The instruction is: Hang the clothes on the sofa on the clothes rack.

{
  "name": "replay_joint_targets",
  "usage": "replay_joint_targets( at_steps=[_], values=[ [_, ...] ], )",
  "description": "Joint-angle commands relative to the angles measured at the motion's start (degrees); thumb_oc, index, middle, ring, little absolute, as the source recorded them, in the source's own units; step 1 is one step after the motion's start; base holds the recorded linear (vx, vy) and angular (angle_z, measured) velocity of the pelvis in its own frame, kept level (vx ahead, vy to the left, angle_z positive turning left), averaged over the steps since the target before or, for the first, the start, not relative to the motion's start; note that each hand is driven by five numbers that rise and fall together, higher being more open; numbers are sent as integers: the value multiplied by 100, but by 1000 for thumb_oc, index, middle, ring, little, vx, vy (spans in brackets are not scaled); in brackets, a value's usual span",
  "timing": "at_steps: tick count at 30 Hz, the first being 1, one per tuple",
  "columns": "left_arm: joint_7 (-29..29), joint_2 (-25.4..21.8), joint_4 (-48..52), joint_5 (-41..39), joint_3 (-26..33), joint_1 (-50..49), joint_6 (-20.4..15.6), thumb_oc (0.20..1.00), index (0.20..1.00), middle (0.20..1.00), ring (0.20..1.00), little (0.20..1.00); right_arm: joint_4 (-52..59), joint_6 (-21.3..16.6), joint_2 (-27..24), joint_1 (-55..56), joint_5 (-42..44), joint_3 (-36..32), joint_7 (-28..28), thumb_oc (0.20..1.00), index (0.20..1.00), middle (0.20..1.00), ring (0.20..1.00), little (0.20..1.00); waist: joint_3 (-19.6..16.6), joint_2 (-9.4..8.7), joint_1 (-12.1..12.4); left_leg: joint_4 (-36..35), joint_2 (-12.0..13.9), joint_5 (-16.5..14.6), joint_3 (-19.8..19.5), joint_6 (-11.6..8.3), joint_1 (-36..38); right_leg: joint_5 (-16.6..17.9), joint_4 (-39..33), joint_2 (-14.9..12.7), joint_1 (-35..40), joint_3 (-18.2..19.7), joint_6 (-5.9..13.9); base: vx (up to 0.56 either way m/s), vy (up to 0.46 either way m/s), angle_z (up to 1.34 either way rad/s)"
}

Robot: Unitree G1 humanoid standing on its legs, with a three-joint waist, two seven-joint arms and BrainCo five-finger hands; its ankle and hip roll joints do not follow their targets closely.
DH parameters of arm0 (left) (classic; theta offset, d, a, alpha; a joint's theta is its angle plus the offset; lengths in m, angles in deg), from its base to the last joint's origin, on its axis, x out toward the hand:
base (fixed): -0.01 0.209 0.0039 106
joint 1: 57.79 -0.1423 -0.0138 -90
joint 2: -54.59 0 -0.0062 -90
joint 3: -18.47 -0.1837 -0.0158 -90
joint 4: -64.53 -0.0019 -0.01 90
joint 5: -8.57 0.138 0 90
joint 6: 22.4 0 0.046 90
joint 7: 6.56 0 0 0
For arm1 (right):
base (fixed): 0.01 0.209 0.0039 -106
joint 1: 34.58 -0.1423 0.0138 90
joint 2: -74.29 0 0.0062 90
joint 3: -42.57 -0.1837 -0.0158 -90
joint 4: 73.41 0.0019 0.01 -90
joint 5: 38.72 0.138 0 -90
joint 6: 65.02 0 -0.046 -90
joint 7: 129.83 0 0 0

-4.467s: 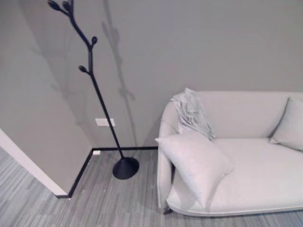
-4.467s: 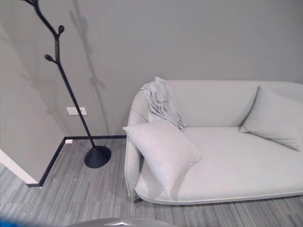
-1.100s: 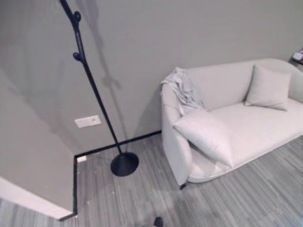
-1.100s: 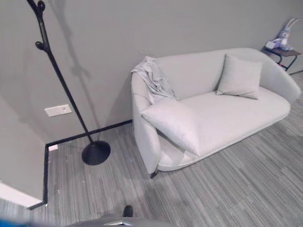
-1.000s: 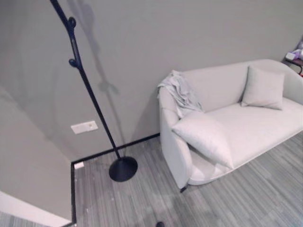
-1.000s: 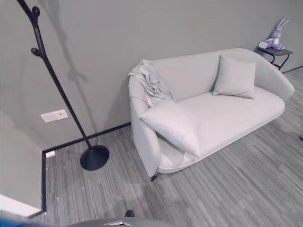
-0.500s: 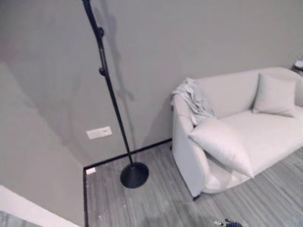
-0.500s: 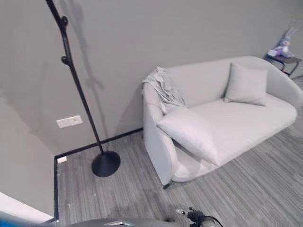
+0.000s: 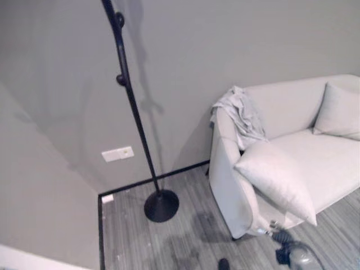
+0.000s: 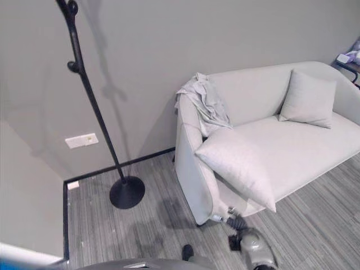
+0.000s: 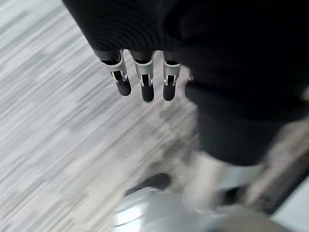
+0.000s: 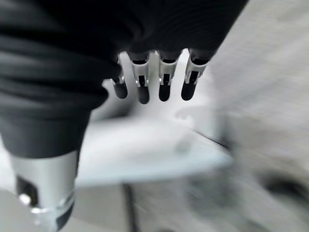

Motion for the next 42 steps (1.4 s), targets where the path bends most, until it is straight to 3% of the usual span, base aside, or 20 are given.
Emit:
replay_joint_targets(
  at_steps=[1, 3, 5, 7, 10, 12, 13, 14, 15, 16, 19, 26, 29, 32, 35, 39, 40, 42],
  values=[
    [20, 442, 18, 116, 57, 431, -253, 1000, 1000, 1000, 1000, 1000, 765, -269, -570, 165, -190, -500, -453, 1000, 1000, 1000, 1000, 1000, 34, 222, 98, -708, 1391, 402, -797, -1226, 246, -873, 234, -354, 269, 21, 814, 300, -186, 16],
    [52, 416, 53, 9, 173, 443, -256, 1000, 1000, 1000, 1000, 1000, 1065, -279, -604, 293, -240, -677, -525, 1000, 1000, 1000, 1000, 1000, 58, 235, 104, -708, 1477, 492, -784, -1241, 260, -944, 272, -324, 301, 2, 788, 194, -112, 7],
    [115, 375, 86, -199, 519, 397, -272, 1000, 1000, 1000, 1000, 1000, 1834, -426, -703, 640, -426, -1238, -776, 1000, 1000, 1000, 1000, 1000, 53, 288, 96, -695, 1749, 756, -729, -1326, 338, -1103, 325, -231, 387, -19, 731, 214, -82, 8],
    [203, 328, 217, -349, 707, 379, -284, 1000, 1000, 1000, 1000, 1000, 2307, -447, -850, 738, -667, -1631, -1112, 1000, 1000, 1000, 1000, 1000, 39, 324, 117, -530, 2022, 1245, -753, -1387, 183, -1248, 371, -223, 464, -55, 718, 158, -29, 3],
    [199, 304, 253, -440, 785, 395, -265, 1000, 1000, 1000, 1000, 1000, 2523, -400, -927, 743, -779, -1762, -1187, 1000, 1000, 1000, 1000, 1000, 34, 288, 120, -558, 2035, 1263, -782, -1338, 67, -1280, 356, -277, 513, -73, 725, 92, -16, -15],
    [165, 303, 301, -577, 911, 395, -264, 1000, 1000, 1000, 1000, 1000, 3019, -355, -1115, 711, -1130, -2031, -1352, 1000, 1000, 1000, 1000, 1000, -20, 202, 180, -704, 1754, 964, -924, -1295, -326, -1310, 167, -361, 714, -25, 730, 167, -42, -9],
    [160, 311, 300, -580, 941, 390, -268, 1000, 1000, 1000, 1000, 1000, 3245, -327, -1254, 659, -1417, -2081, -1388, 1000, 1000, 1000, 1000, 1000, -1, 183, 232, -708, 1350, 851, -1034, -1263, -648, -1303, 44, -373, 845, 64, 718, 131, -15, 3],
    [160, 315, 301, -580, 941, 391, -267, 1000, 1000, 1000, 1000, 1000, 3252, -322, -1254, 661, -1423, -2084, -1387, 1000, 1000, 1000, 1000, 1000, -5, 178, 228, -708, 1337, 849, -1036, -1256, -649, -1306, 32, -386, 851, 61, 724, 143, -3, -8],
    [162, 339, 349, -554, 911, 381, -292, 1000, 1000, 1000, 1000, 1000, 3318, -292, -1407, 510, -1626, -2065, -1481, 1000, 1000, 1000, 1000, 1000, 73, 189, 329, -708, 842, 882, -1095, -1185, -1049, -1297, -51, -347, 969, 142, 710, 117, 2, -31],
    [179, 332, 351, -531, 900, 362, -310, 1000, 1000, 1000, 1000, 1000, 3279, -292, -1449, 398, -1717, -1986, -1507, 1000, 1000, 1000, 1000, 1000, 96, 170, 396, -708, 598, 858, -1081, -1137, -1207, -1302, -106, -344, 1034, 192, 719, 162, -1, -38],
    [163, 290, 376, -535, 875, 286, -331, 1000, 1000, 1000, 1000, 1000, 3080, -171, -1608, 89, -1956, -1696, -1510, 1000, 1000, 1000, 1000, 1000, 154, 181, 598, -708, 264, 965, -904, -1120, -1750, -1376, -166, -275, 1237, 372, 723, 171, 30, -12],
    [174, 247, 239, -728, 1298, 105, -291, 1000, 1000, 1000, 1000, 1000, 3244, 12, -1433, -297, -2502, -1094, -1377, 1000, 1000, 1000, 1000, 1000, 33, 207, 987, -708, 255, 1210, -414, -1022, -1836, -1583, -166, -167, 1648, 815, 698, 266, 116, -37],
    [199, 213, 165, -565, 1324, 59, -279, 1000, 1000, 1000, 1000, 1000, 3384, 67, -1289, -245, -2790, -947, -1323, 1000, 1000, 1000, 1000, 1000, -109, 145, 1012, -708, 313, 1297, -271, -988, -1578, -1621, -166, -319, 1742, 760, 766, 239, 146, -44],
    [263, 186, 284, -274, 1103, 45, -320, 1000, 1000, 1000, 1000, 1000, 3403, 118, -1222, -393, -2969, -925, -1461, 1000, 1000, 1000, 1000, 1000, -263, 94, 1015, -708, 310, 1110, -103, -886, -1326, -1569, -166, -577, 1806, 689, 935, 351, 224, -19],
    [276, 176, 342, -183, 1003, 66, -304, 1000, 1000, 1000, 1000, 1000, 3376, 170, -1206, -546, -3122, -913, -1581, 1000, 1000, 1000, 1000, 1000, -271, 95, 1080, -708, 298, 993, -33, -788, -1237, -1539, 148, -707, 1724, 631, 1060, 180, 158, -18],
    [316, 137, 363, -170, 954, 88, -233, 1000, 1000, 1000, 1000, 1000, 3325, 287, -1247, -905, -3380, -733, -1650, 1000, 1000, 1000, 1000, 1000, -119, 185, 1134, -708, 241, 808, -69, -550, -894, -1096, 1759, -806, 1085, 477, 1356, 149, 159, -26],
    [329, 104, 352, -170, 933, 74, -180, 1000, 1000, 1000, 1000, 1000, 3319, 307, -1250, -1059, -3423, -619, -1669, 1000, 1000, 1000, 1000, 1000, 41, 307, 1064, -708, 279, 742, -171, -467, -664, -739, 2699, -878, 646, 292, 1382, 170, 189, -20],
    [338, 73, 338, -179, 970, 23, -141, 1000, 1000, 1000, 1000, 1000, 3358, 311, -1170, -1091, -3419, -552, -1664, 1000, 1000, 1000, 1000, 1000, 84, 424, 1062, -708, 367, 663, -321, -412, -475, -831, 3143, -1010, 326, 27, 1238, 157, 130, 15]
  ],
)
